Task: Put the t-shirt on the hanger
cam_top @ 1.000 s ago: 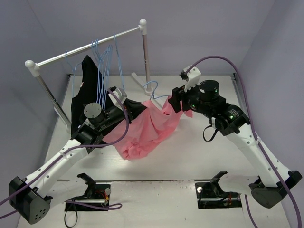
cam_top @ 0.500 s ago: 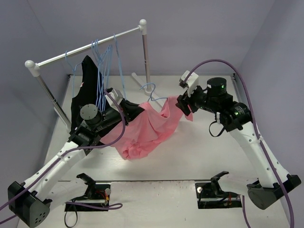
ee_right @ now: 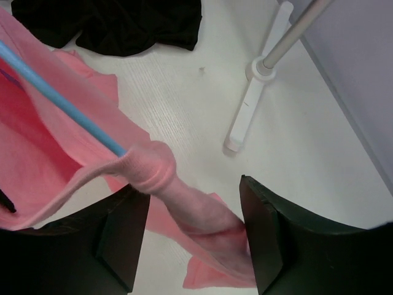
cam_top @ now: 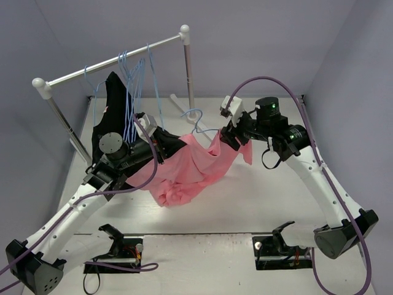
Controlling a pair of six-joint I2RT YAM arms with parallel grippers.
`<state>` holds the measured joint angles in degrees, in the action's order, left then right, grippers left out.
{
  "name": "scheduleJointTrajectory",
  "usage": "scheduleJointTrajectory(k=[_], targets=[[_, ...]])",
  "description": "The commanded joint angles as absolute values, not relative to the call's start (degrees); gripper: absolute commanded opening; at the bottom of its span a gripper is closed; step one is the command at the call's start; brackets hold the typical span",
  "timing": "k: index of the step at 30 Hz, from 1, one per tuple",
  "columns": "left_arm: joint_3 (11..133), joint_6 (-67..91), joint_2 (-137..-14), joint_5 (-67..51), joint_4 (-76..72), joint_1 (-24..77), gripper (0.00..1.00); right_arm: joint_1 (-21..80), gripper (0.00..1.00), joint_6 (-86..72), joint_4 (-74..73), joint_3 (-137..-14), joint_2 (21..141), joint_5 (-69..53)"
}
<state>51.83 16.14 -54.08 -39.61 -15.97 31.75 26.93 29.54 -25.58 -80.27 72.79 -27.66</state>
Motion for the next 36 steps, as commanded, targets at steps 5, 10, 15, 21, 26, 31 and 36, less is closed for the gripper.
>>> scheduleJointTrajectory(k=[5, 10, 15, 21, 26, 31, 36], targets=[[58.98, 12.69, -52.58, -45.34, -12.31, 31.38, 0.0, 26.66, 0.32, 30.74, -23.38, -82.77, 72.49, -34.36], [62.59, 8.84, -53.39, -45.03, -4.93, 31.38, 0.0, 26.63, 0.01, 30.19, -23.52, -81.59, 69.85, -34.52], [67.76, 3.18, -53.7, -40.3, 7.88, 31.29, 0.0, 26.63, 0.0, 28.6, -23.55, -79.51, 63.82, -32.77], [72.3, -1.86, -54.22, -33.46, 16.52, 31.12, 0.14, 26.63, 0.0, 26.9, -24.16, -76.84, 56.16, -30.16], [74.86, -4.46, -54.66, -31.47, 20.93, 30.07, 0.16, 26.63, 0.0, 26.46, -25.12, -75.34, 52.95, -28.05], [78.51, -7.38, -54.51, -27.6, 25.39, 29.09, 0.25, 26.63, 0.0, 26.73, -26.33, -75.42, 51.14, -25.15], [82.11, -7.47, -55.13, -21.19, 26.54, 29.0, 0.49, 26.54, 0.0, 26.95, -27.25, -77.08, 50.8, -22.15]])
